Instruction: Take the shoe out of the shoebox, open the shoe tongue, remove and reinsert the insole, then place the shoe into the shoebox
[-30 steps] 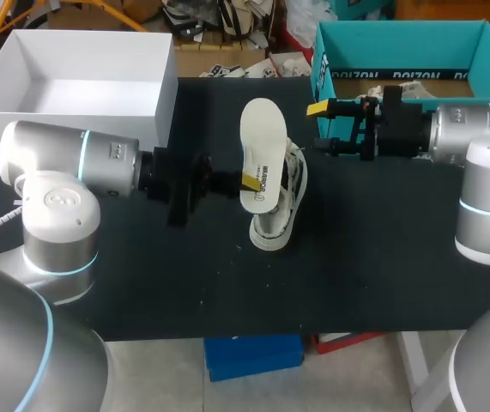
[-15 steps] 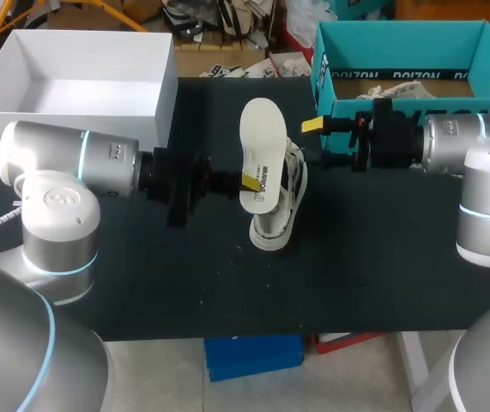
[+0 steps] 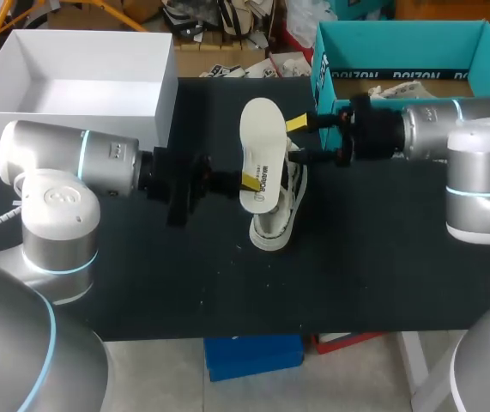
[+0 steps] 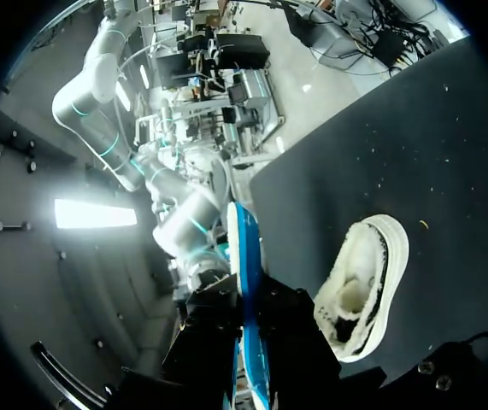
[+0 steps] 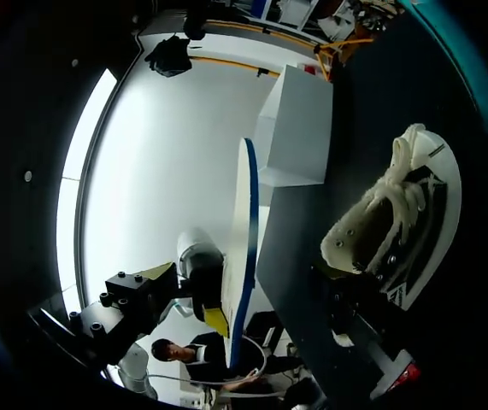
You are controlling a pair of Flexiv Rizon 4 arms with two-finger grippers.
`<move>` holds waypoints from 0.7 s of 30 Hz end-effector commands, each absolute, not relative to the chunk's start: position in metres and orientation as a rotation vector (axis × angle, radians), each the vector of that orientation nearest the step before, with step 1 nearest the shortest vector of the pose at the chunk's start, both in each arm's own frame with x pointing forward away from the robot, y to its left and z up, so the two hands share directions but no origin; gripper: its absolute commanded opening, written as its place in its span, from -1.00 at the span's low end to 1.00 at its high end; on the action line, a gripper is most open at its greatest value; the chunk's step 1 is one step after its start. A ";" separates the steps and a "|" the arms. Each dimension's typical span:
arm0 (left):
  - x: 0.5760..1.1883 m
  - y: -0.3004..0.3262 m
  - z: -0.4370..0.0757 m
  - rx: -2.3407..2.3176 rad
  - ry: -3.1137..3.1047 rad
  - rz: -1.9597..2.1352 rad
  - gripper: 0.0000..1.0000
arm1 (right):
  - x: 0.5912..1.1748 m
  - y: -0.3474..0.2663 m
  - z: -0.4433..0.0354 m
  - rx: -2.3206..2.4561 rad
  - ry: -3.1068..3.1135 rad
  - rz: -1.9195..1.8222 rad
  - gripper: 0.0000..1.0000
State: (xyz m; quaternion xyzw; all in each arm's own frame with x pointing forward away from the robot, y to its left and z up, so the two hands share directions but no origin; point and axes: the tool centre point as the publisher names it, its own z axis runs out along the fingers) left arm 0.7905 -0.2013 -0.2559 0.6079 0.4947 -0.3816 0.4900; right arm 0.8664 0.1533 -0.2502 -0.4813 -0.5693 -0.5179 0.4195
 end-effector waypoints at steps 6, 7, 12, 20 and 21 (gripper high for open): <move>0.790 -0.202 -0.257 1.475 1.201 -0.921 -1.00 | 0.876 0.171 -0.251 -1.193 -1.437 -1.261 1.00; 0.790 -0.202 -0.257 1.475 1.201 -0.921 -1.00 | 0.876 0.173 -0.250 -1.191 -1.438 -1.259 1.00; 0.790 -0.202 -0.257 1.475 1.201 -0.921 -1.00 | 0.878 0.176 -0.249 -1.181 -1.447 -1.248 1.00; 0.790 -0.202 -0.257 1.475 1.201 -0.921 -1.00 | 0.879 0.177 -0.248 -1.184 -1.456 -1.238 -1.00; 0.790 -0.202 -0.257 1.475 1.201 -0.921 -1.00 | 0.879 0.177 -0.248 -1.184 -1.456 -1.238 -1.00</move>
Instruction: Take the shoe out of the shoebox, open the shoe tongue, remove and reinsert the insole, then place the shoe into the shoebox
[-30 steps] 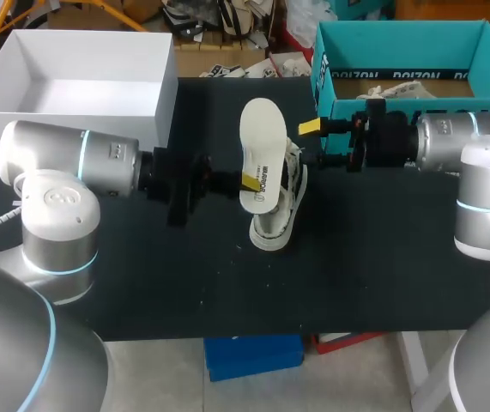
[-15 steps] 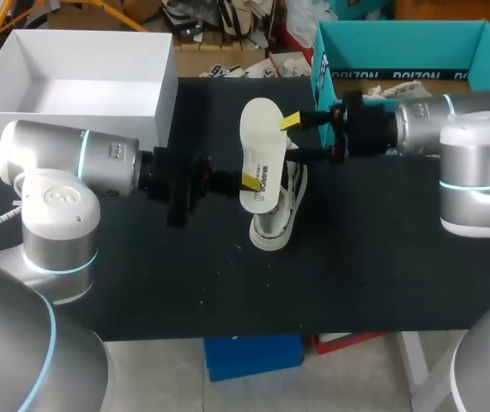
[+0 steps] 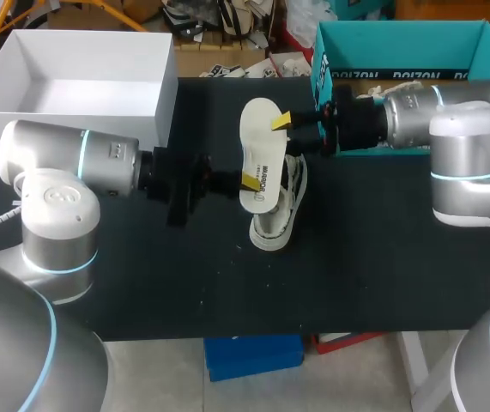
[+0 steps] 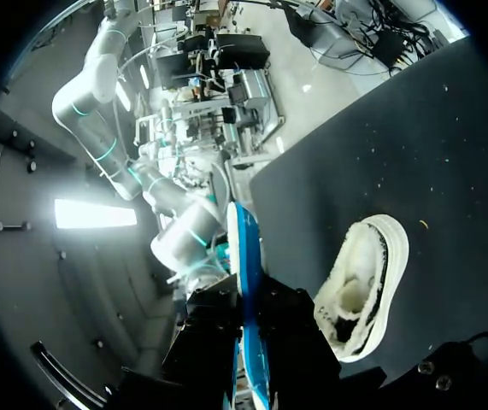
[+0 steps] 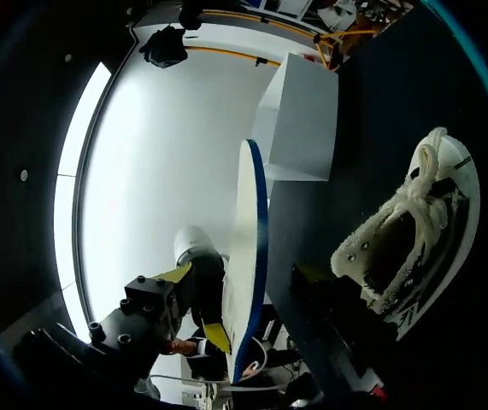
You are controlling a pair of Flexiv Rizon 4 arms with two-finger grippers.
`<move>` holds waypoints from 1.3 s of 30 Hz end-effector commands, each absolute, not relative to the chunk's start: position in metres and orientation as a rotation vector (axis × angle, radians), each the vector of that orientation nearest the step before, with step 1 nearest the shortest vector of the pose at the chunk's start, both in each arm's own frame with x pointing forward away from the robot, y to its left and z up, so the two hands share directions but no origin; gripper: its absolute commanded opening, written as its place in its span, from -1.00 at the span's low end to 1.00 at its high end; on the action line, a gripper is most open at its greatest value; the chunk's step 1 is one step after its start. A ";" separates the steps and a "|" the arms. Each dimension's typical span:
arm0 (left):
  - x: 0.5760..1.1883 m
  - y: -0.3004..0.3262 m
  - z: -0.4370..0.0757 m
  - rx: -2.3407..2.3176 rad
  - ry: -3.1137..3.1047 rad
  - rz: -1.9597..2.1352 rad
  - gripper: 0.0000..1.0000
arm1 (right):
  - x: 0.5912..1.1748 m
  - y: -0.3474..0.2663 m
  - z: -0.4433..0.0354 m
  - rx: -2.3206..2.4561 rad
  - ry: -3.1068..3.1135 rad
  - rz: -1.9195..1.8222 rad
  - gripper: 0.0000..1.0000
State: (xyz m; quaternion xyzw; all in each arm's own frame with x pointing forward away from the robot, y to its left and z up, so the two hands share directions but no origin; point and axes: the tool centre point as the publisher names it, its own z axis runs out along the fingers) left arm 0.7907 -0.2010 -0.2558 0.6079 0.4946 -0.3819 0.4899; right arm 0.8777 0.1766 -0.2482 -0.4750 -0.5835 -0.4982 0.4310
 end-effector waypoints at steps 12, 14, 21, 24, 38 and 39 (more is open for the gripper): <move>0.790 -0.202 -0.257 1.475 1.201 -0.921 -1.00 | 0.879 0.177 -0.248 -1.184 -1.456 -1.238 -1.00; 0.790 -0.202 -0.257 1.475 1.201 -0.921 -1.00 | 0.879 0.177 -0.248 -1.184 -1.456 -1.238 -1.00; 0.792 -0.195 -0.242 1.504 1.334 -0.918 1.00 | 0.879 0.177 -0.248 -1.184 -1.456 -1.238 -1.00; 0.794 -0.188 -0.237 1.584 1.456 -0.914 1.00 | 0.879 0.177 -0.248 -1.184 -1.456 -1.238 -1.00; 0.782 -0.179 -0.195 2.190 1.911 -0.437 1.00 | 0.879 0.177 -0.248 -1.184 -1.456 -1.238 -1.00; 0.780 -0.181 -0.195 2.237 1.940 -0.369 1.00 | 0.879 0.177 -0.248 -1.184 -1.456 -1.238 -1.00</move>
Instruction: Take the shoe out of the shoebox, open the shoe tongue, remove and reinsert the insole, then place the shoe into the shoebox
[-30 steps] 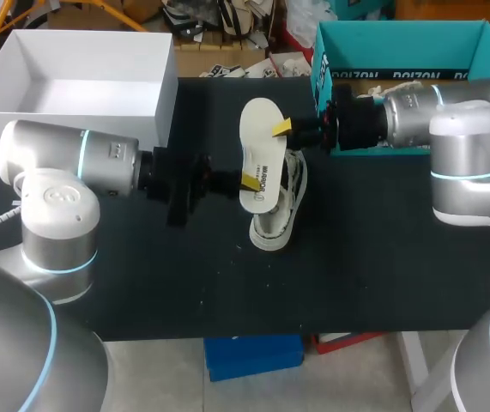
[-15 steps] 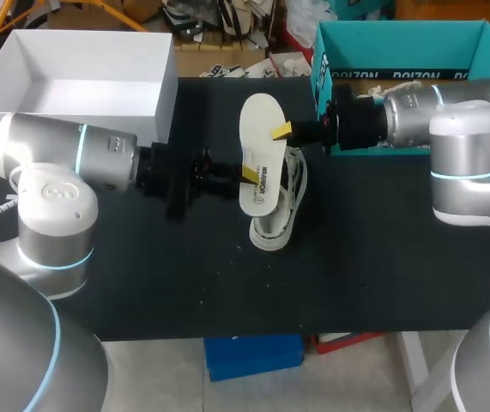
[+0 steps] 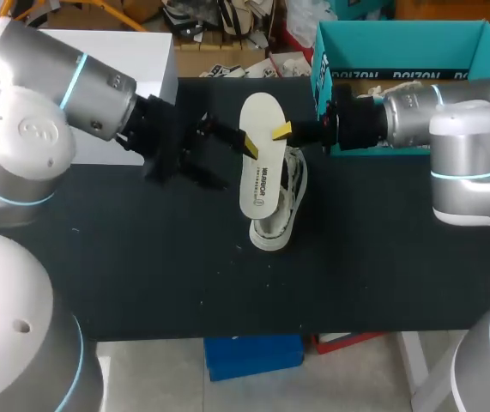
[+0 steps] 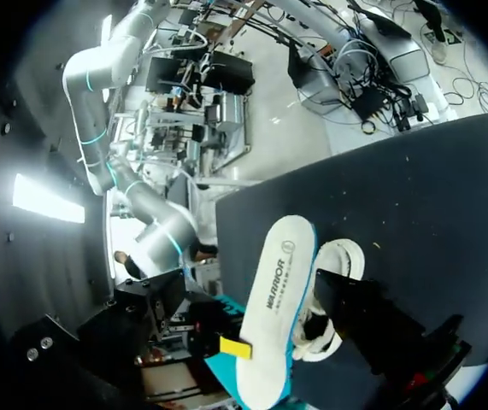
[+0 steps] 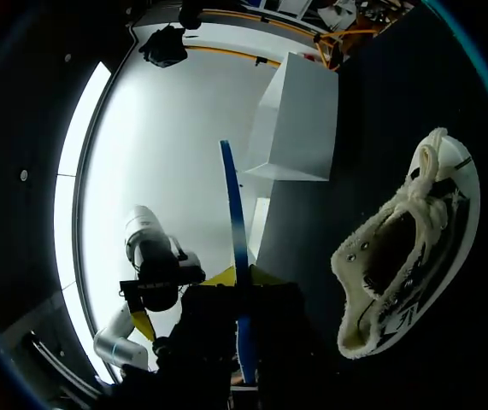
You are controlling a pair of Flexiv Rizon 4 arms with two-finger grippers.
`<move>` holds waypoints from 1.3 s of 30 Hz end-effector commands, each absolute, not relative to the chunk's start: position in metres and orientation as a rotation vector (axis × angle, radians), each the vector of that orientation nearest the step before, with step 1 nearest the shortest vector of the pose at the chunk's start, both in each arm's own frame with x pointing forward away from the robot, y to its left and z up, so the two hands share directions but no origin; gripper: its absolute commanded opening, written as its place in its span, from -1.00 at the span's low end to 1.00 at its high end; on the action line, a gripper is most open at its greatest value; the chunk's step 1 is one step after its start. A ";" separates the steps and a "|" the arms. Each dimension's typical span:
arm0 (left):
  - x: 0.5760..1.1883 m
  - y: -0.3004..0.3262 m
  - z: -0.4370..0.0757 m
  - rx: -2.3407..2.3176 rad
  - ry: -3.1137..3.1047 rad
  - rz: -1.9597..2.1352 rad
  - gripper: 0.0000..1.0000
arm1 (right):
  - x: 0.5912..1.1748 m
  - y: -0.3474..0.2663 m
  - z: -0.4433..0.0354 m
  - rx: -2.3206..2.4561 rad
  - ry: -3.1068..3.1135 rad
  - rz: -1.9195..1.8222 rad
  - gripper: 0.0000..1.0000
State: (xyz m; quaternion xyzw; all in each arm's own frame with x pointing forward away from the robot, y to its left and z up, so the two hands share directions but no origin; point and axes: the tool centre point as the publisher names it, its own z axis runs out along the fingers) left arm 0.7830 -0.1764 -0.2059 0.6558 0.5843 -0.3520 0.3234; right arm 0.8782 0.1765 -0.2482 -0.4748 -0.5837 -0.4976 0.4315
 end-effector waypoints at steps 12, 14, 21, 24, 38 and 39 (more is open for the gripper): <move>0.781 -0.191 -0.195 2.312 2.125 0.370 1.00 | 0.879 0.177 -0.248 -1.184 -1.456 -1.238 -1.00; 0.781 -0.192 -0.198 2.288 2.140 0.428 1.00 | 0.879 0.177 -0.248 -1.184 -1.456 -1.238 -1.00; 0.780 -0.200 -0.198 2.224 2.050 0.481 1.00 | 0.879 0.177 -0.248 -1.184 -1.456 -1.238 -1.00; 0.780 -0.200 -0.198 2.224 2.050 0.481 1.00 | 0.879 0.177 -0.248 -1.184 -1.456 -1.238 -1.00; 0.781 -0.201 -0.198 2.223 2.043 0.454 1.00 | 0.879 0.177 -0.248 -1.184 -1.456 -1.238 -1.00; 0.782 -0.201 -0.199 2.211 2.043 0.410 1.00 | 0.879 0.177 -0.248 -1.184 -1.456 -1.238 -1.00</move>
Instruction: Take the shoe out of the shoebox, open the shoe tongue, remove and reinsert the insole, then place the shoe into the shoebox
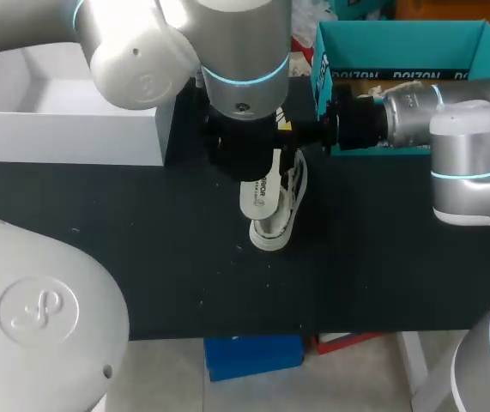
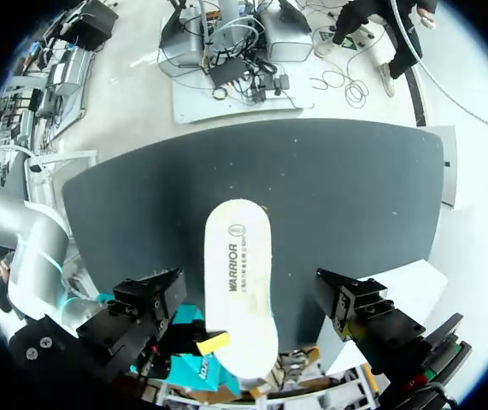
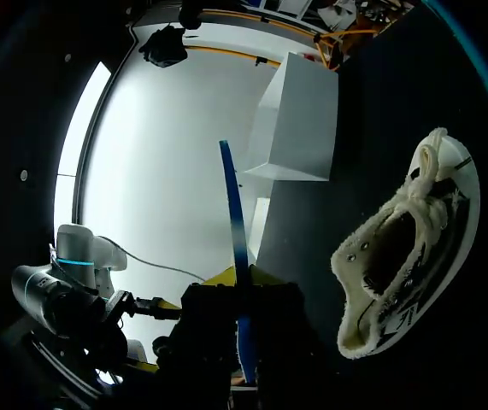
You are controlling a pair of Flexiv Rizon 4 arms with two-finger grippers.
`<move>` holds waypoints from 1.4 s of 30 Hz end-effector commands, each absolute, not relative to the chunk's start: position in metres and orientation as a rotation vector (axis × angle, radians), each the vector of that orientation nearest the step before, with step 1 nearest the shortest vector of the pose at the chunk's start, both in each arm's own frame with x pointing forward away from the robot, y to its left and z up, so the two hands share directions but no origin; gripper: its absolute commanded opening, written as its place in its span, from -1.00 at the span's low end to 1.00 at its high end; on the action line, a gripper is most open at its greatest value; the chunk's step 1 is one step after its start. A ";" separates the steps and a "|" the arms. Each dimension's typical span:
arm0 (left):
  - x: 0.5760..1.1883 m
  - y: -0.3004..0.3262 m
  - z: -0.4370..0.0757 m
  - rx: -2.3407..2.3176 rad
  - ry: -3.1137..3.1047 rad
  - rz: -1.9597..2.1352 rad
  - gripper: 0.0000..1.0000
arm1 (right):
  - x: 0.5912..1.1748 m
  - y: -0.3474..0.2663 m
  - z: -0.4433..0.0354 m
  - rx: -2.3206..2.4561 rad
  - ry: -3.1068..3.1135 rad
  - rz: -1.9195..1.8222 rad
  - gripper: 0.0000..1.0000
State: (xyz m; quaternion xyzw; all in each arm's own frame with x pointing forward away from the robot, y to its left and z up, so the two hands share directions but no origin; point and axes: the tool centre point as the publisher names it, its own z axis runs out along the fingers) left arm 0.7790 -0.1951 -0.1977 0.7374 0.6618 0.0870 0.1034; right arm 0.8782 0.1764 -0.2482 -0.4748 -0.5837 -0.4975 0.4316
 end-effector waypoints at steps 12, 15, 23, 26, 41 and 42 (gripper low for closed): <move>0.789 -0.209 -0.200 2.126 1.997 0.294 1.00 | 0.879 0.177 -0.248 -1.184 -1.456 -1.238 -1.00; 0.790 -0.211 -0.202 2.140 1.995 0.288 1.00 | 0.879 0.177 -0.248 -1.184 -1.456 -1.238 -1.00; 0.809 -0.215 -0.194 2.179 1.973 0.333 1.00 | 0.879 0.177 -0.248 -1.184 -1.456 -1.238 -1.00; 0.822 -0.216 -0.188 2.177 1.967 0.347 1.00 | 0.879 0.177 -0.248 -1.184 -1.456 -1.238 -1.00; 0.901 -0.220 -0.180 2.135 1.984 0.324 1.00 | 0.879 0.177 -0.248 -1.184 -1.456 -1.238 -1.00; 0.905 -0.221 -0.179 2.130 1.985 0.322 1.00 | 0.879 0.177 -0.248 -1.184 -1.456 -1.238 -1.00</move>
